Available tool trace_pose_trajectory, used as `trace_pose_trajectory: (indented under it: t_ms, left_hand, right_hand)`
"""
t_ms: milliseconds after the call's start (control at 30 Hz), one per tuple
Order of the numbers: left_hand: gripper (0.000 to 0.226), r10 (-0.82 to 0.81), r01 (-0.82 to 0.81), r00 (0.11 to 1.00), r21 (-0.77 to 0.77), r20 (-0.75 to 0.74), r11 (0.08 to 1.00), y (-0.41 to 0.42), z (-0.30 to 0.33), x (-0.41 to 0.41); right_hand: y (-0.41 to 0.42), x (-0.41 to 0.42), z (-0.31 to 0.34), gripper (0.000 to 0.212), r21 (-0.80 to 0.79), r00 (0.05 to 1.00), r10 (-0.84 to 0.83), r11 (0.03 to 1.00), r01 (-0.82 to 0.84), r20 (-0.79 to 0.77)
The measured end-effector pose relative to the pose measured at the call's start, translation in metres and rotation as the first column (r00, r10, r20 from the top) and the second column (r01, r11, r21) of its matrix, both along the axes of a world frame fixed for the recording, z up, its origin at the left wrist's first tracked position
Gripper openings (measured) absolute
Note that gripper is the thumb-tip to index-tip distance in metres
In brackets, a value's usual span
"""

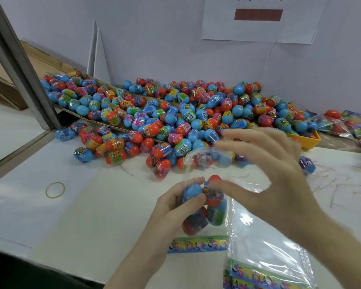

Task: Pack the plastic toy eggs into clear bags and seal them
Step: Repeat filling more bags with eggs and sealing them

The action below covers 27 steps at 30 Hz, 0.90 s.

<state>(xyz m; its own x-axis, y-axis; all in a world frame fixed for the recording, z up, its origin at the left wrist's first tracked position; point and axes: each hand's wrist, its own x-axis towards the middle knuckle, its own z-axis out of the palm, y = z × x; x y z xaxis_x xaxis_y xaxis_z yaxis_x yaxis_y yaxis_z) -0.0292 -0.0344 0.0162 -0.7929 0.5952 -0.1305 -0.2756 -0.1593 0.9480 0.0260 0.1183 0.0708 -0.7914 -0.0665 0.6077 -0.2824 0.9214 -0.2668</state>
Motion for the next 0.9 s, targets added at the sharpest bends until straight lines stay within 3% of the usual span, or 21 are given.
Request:
trace_pose_trajectory:
  t_ms: [33,100,167,233,333,533,633,700,833,900]
  left_hand:
    - [0.037,0.012,-0.012,1.000,0.002,0.009,1.000,0.000,-0.002,-0.001]
    - [0.038,0.027,-0.026,1.000,-0.015,0.014,1.000,-0.002,-0.004,-0.002]
    - [0.038,0.022,-0.022,1.000,-0.023,0.019,1.000,-0.003,-0.005,-0.004]
    - [0.034,-0.004,0.004,1.000,-0.024,-0.003,1.000,-0.004,-0.003,-0.005]
    - [0.027,-0.013,0.012,0.999,-0.029,-0.039,1.000,-0.003,-0.006,-0.005]
    - [0.026,0.016,-0.018,0.998,-0.037,-0.061,0.999,-0.003,-0.008,-0.003]
    - [0.029,0.012,-0.015,0.997,-0.044,-0.079,0.999,-0.004,-0.006,-0.004]
    - [0.029,0.011,-0.015,0.997,-0.039,-0.082,0.999,-0.004,-0.007,-0.004]
    - [0.030,0.040,-0.047,0.994,-0.068,-0.103,0.997,-0.004,-0.008,-0.005]
    - [0.025,0.055,-0.067,0.988,-0.078,-0.142,0.995,-0.004,-0.007,-0.004]
  right_hand:
    - [-0.001,0.003,-0.007,0.046,-0.256,0.999,-0.044,0.966,0.038,-0.020]
    - [-0.012,0.008,-0.021,0.056,-0.630,0.982,-0.060,0.760,0.160,0.177]
    - [-0.012,0.005,-0.038,0.068,-0.787,0.905,0.125,0.551,0.277,0.406]
    - [-0.012,0.000,-0.043,0.055,-0.833,0.867,0.231,0.464,0.301,0.442]
    - [-0.013,-0.005,-0.049,0.025,-0.817,0.891,0.216,0.526,0.238,0.399]
    - [-0.015,-0.004,-0.046,0.036,-0.813,0.880,0.266,0.549,0.196,0.392]
    - [-0.012,-0.003,-0.039,0.049,-0.842,0.883,0.283,0.503,0.196,0.374]
    - [-0.011,-0.005,-0.038,0.041,-0.862,0.891,0.279,0.466,0.200,0.358]
    - [-0.015,-0.008,-0.034,0.013,-0.857,0.882,0.313,0.487,0.169,0.353]
    - [-0.016,-0.010,-0.034,0.019,-0.865,0.881,0.321,0.472,0.168,0.346]
